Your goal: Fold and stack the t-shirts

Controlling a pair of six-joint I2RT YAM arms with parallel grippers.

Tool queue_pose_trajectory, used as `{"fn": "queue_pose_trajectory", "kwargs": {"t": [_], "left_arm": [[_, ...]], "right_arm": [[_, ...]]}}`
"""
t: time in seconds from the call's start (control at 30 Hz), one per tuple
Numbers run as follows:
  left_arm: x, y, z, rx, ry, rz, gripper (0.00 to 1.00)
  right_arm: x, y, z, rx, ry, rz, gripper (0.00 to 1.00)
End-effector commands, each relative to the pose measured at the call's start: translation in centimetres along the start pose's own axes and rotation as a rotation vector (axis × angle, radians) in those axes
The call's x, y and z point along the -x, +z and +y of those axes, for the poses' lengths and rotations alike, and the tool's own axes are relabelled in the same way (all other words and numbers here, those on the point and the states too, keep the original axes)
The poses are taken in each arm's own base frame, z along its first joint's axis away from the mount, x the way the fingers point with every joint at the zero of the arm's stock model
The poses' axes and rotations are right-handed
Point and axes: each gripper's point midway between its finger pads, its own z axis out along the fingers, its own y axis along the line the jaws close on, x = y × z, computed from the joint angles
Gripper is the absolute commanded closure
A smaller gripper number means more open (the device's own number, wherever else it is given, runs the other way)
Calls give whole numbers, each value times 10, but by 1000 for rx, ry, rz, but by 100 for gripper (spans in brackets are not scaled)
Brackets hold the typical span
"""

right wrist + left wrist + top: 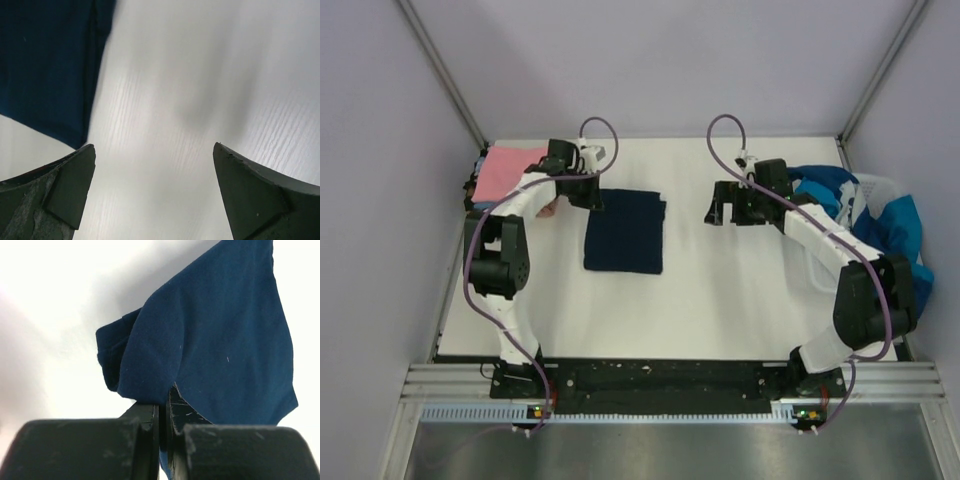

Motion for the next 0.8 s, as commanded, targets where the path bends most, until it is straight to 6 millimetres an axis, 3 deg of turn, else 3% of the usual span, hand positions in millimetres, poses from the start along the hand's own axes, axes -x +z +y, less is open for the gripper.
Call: {"fn": "queue_pose_trajectory", "kwargs": {"t": [0.0, 0.3, 0.43, 0.77], "left_arm": [[54, -47, 34, 257, 246, -79, 100], [107, -89, 83, 592, 392, -103, 100], [125, -106, 92, 683, 444, -134, 100], [167, -144, 108, 875, 550, -156, 100]], "right_arm": [[-4, -12, -9, -47, -43, -4, 1], [-22, -12, -22, -106, -64, 39, 1], [-33, -14, -32, -156, -85, 59, 1], [-36, -14, -37, -168, -109, 71, 1]]}}
